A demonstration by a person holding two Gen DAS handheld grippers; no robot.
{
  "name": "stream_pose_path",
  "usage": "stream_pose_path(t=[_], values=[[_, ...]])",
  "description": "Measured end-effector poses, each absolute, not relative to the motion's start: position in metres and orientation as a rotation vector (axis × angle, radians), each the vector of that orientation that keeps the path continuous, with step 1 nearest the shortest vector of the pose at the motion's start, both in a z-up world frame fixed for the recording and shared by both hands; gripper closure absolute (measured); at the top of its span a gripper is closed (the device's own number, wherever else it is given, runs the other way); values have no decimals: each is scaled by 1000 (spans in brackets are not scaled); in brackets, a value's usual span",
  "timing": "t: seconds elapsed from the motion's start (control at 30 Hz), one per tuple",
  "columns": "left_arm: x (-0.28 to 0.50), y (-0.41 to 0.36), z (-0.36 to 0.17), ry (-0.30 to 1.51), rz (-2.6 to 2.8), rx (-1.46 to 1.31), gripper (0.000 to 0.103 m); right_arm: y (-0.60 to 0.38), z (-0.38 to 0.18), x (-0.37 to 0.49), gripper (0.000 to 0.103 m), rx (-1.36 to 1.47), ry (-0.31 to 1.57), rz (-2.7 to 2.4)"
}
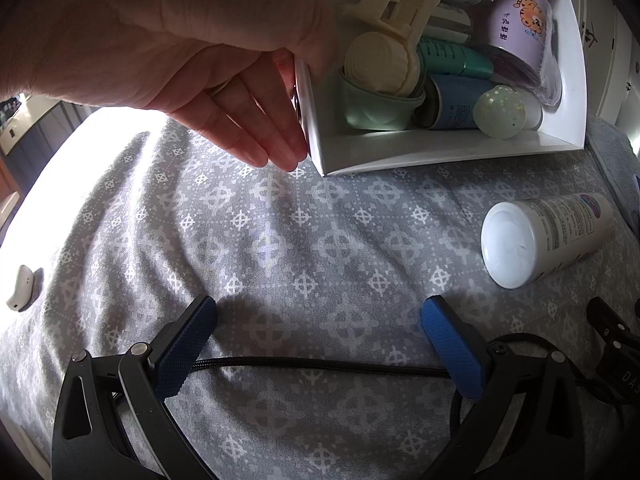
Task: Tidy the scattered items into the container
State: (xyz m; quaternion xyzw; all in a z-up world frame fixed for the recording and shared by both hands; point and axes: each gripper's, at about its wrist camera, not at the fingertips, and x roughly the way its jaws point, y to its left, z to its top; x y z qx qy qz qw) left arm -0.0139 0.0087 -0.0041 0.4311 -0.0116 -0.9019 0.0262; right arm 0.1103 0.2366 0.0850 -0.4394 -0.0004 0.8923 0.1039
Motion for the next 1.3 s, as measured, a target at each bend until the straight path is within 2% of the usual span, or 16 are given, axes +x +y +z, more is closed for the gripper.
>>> stream_pose_path(t=[1.3], values=[[1, 5, -5, -49, -2782, 1335, 0, 244, 85, 107, 0, -1299, -8, 2630]])
